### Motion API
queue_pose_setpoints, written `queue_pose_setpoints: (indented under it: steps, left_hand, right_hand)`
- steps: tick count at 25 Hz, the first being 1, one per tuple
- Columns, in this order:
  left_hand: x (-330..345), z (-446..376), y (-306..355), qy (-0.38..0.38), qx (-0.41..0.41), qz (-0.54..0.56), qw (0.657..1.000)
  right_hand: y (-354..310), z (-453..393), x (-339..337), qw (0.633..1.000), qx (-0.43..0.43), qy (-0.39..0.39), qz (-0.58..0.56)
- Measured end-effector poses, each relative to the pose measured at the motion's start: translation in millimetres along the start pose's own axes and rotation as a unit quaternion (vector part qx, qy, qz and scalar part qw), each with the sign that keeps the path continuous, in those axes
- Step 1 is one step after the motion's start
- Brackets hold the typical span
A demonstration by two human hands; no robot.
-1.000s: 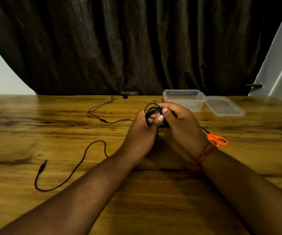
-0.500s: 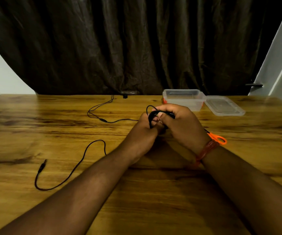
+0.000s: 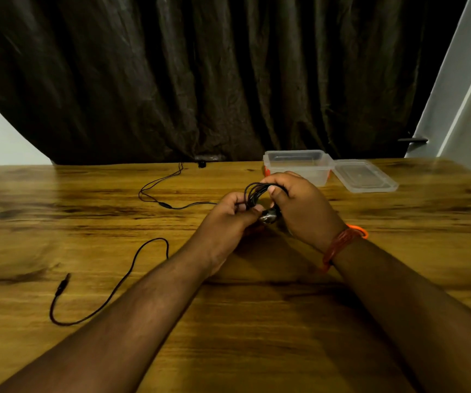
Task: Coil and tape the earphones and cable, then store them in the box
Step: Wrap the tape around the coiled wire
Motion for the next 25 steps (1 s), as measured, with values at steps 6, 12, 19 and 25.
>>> queue_pose_setpoints:
  steps: [6,12,19,25]
  left_hand:
    - [-3.3,-1.5,8.5,0.043,0.022,0.009,0.999]
    - [-1.8,-1.7,10.3,0.067,0.025,0.038,0.997]
    - [-0.6,-0.4,21.8,0.121,0.043,0.163,0.978]
    - [9.0,7.6,24.1,0.116,0.06,0.086,0.988]
  right_hand:
    - [-4.5,3.5,9.4,0.991,-0.1,-0.061,0.063]
    - [-12.9,9.4,14.5,0.994,-0.079,-0.072,-0.003]
    - [-18.1,12.5,17.5,0.98,0.015,-0.037,-0.196]
    - [-12.0,12.0,26.0,0.959,0.078,0.034,-0.269]
Point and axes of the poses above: each hand's wrist, its own z-axis away from the middle knuckle, its own x-axis out of the palm, y = z × x, the point moved 3 cm from there along -z, towards the middle knuckle, and after that the axes turned 7 degrees about x, right-handed, at the moved point
